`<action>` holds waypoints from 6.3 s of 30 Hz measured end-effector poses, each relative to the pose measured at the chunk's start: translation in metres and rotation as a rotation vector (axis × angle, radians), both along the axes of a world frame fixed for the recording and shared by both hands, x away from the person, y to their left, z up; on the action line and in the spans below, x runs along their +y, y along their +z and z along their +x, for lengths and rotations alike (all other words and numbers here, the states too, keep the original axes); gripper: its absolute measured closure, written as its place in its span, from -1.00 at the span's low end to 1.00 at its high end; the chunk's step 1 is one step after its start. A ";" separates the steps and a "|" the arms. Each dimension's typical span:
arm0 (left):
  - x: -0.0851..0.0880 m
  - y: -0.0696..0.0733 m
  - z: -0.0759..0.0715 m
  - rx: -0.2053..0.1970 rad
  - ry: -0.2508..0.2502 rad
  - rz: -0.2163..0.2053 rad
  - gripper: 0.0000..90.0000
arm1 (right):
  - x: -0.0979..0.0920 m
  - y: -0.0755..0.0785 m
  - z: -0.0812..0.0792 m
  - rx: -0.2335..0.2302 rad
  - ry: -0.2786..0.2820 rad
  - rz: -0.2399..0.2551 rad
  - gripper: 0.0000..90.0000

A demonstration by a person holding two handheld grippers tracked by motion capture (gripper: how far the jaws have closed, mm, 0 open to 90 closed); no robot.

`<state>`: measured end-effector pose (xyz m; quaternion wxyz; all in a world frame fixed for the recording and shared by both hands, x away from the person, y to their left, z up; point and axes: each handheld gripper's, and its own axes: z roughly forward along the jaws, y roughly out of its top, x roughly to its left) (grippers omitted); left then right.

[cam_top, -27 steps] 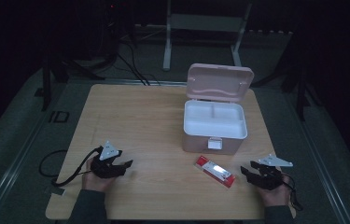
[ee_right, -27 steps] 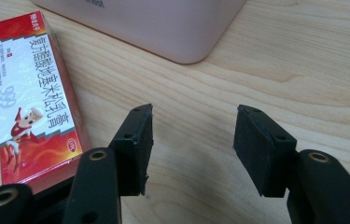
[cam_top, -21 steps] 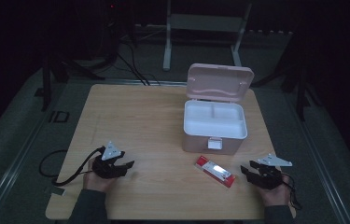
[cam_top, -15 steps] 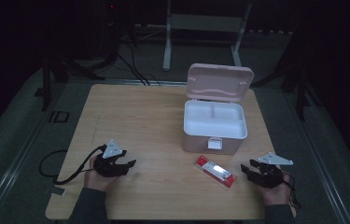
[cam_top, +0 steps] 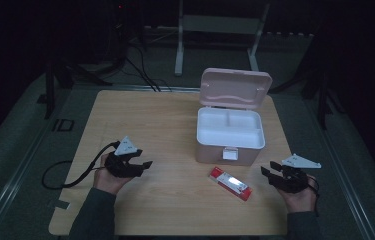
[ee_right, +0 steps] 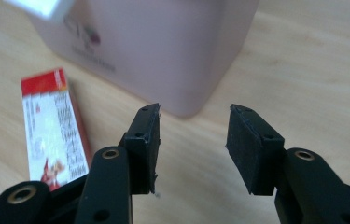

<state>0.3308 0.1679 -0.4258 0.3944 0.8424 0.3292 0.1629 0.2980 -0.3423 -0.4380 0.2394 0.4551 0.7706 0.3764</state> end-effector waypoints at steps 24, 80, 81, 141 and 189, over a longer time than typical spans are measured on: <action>-0.066 0.062 0.042 -0.024 -0.081 0.023 -0.04 | 0.005 0.081 0.041 -0.078 -0.012 -0.005 0.16; -0.122 0.050 0.112 0.150 -0.048 0.110 0.06 | 0.058 0.052 0.116 0.114 0.078 -0.038 0.27; -0.120 0.050 0.112 0.152 -0.050 0.108 0.06 | 0.061 0.053 0.117 0.114 0.087 -0.044 0.27; -0.055 0.053 0.084 0.123 0.028 0.150 0.04 | 0.127 0.056 0.120 0.119 0.275 -0.097 0.13; -0.127 0.119 0.126 0.091 -0.505 0.524 0.40 | 0.075 0.067 0.070 0.030 0.266 -0.043 -0.02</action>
